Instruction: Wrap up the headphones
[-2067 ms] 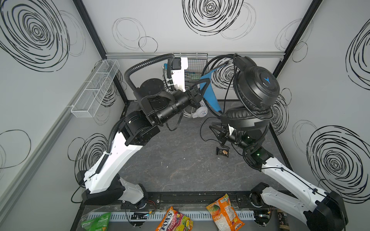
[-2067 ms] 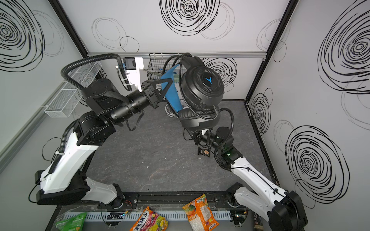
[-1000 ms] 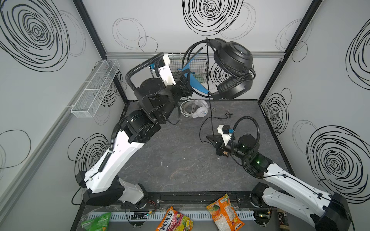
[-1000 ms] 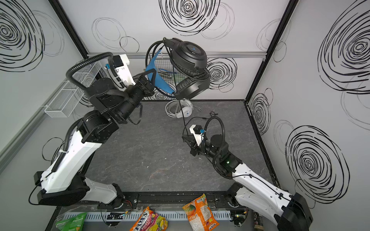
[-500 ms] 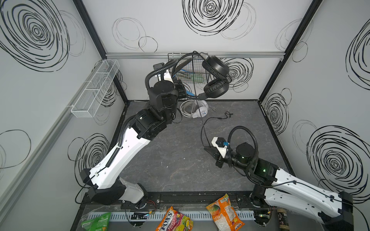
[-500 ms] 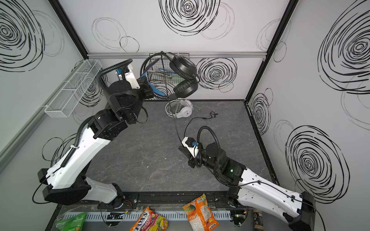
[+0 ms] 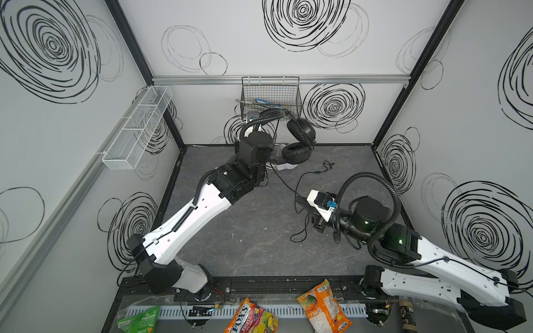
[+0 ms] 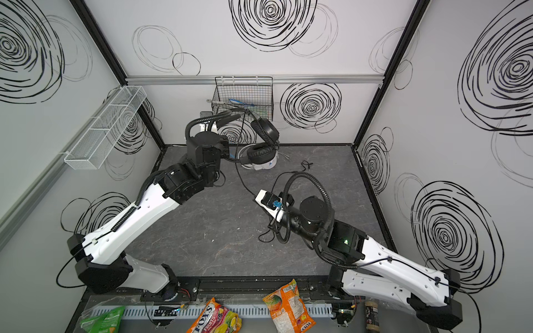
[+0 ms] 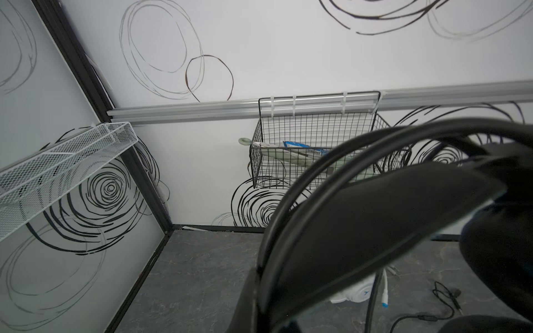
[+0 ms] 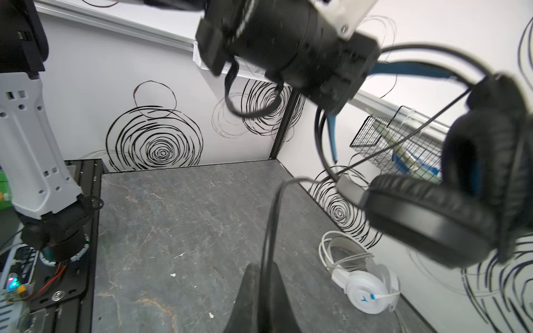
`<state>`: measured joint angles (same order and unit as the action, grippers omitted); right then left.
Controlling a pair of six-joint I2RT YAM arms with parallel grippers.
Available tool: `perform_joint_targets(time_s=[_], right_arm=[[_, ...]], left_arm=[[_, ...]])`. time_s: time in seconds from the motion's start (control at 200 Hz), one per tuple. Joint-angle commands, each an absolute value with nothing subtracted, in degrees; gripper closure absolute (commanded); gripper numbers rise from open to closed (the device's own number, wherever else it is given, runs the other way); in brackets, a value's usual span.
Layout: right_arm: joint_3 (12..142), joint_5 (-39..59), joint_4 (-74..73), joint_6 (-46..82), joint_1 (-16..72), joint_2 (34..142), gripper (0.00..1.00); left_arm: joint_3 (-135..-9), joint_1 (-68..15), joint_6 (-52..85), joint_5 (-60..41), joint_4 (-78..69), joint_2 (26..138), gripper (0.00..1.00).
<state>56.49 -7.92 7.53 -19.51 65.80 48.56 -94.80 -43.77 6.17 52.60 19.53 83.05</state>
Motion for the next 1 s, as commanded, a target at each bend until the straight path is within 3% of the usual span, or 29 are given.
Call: perform_joint_targets(time_s=[0.0, 0.41, 0.73, 0.995], right_arm=[[60.48, -11.17, 10.45, -24.97, 66.22, 49.37, 1.00], [67.74, -19.91, 13.36, -36.60, 64.17, 51.90, 1.00], [69.61, -14.55, 14.85, -36.89, 54.94, 50.89, 1.00], [68.38, -15.88, 14.60, -38.78, 51.52, 50.55, 1.00]], left_arm=[[-93.54, -43.78, 5.19, 55.75, 12.72, 79.40, 1.00], [-86.26, -45.22, 3.91, 49.98, 18.08, 75.76, 1.00], [-86.83, -48.41, 2.10, 38.58, 27.37, 75.41, 1.00], [-86.64, -49.97, 1.02, 34.21, 31.94, 73.07, 1.00]])
